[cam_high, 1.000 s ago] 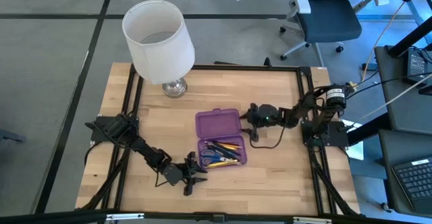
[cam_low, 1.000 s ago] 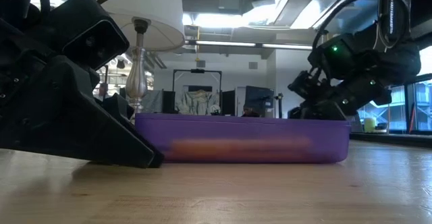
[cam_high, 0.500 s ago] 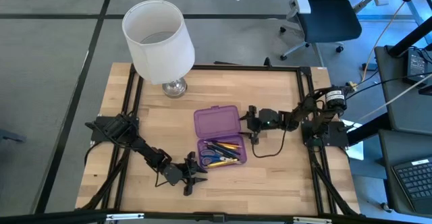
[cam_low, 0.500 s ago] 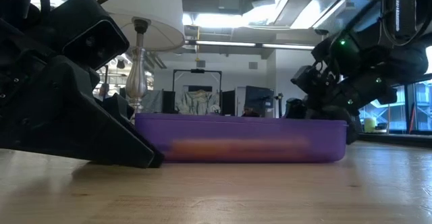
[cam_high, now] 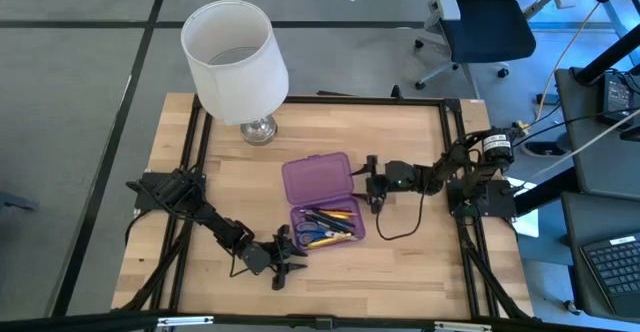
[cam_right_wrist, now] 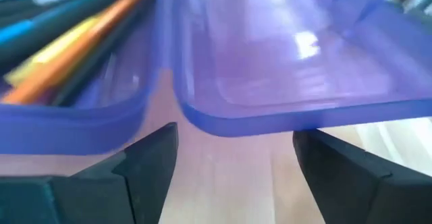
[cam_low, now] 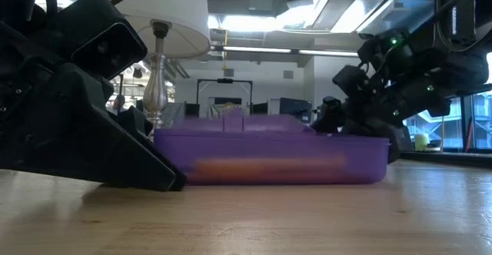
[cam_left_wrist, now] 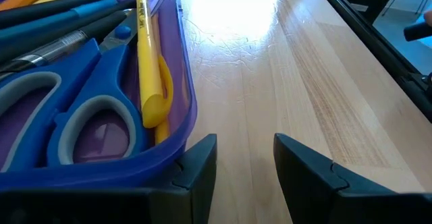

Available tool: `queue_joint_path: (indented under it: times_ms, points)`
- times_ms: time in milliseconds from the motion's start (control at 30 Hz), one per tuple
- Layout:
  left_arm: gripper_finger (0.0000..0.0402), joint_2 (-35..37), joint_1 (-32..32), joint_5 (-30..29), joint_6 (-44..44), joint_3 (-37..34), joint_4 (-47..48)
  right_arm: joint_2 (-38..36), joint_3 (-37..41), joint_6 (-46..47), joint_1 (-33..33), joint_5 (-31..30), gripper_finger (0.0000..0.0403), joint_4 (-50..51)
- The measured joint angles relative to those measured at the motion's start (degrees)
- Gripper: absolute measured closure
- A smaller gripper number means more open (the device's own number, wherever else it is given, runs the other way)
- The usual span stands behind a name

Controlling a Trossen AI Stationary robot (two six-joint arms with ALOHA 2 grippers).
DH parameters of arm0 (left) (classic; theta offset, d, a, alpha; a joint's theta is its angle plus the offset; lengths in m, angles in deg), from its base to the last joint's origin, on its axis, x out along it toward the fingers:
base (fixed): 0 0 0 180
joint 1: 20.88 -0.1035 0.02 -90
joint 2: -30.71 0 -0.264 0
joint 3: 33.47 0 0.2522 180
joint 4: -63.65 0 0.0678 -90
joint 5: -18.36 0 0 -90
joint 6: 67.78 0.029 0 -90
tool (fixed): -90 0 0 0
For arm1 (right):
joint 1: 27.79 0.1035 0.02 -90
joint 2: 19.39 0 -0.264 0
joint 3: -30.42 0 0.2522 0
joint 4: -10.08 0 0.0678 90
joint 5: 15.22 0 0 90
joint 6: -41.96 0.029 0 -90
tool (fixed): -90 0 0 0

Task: Pick & place school supplies into a supply box
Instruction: Close the purple supply box

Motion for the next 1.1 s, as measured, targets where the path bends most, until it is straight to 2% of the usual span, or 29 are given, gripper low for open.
queue_joint_path:
  times_ms: [133,233,400,500,800,933,1100]
  points:
    - [0.026,0.0,0.0,0.0,0.0,0.0,0.01,0.0,0.0,-2.57,0.38,3.16,0.0106,-0.33]
    - [0.026,0.0,0.0,0.0,0.0,0.0,0.01,0.0,0.0,-2.97,1.15,3.09,0.0106,-0.31]
    - [0.026,0.0,0.0,-0.02,-0.01,0.0,0.0,-0.02,0.0,-11.53,3.07,3.24,0.0106,-0.16]
    - [0.0261,0.0,0.0,0.0,-0.02,-0.02,0.0,-0.02,-0.02,-13.01,3.86,3.36,0.0106,-0.16]
    - [0.026,0.0,0.0,0.0,-0.02,-0.01,0.0,-0.13,-0.09,-16.45,6.76,-4.83,0.0106,-2.28]
    - [0.026,0.0,0.0,-0.02,-0.02,-0.02,0.0,-0.42,-0.09,-20.36,8.37,-5.96,0.0106,-4.19]
    - [0.026,0.0,0.0,0.0,-0.02,-0.02,0.0,-0.44,-0.11,-25.41,11.14,-12.7,0.0106,-5.32]
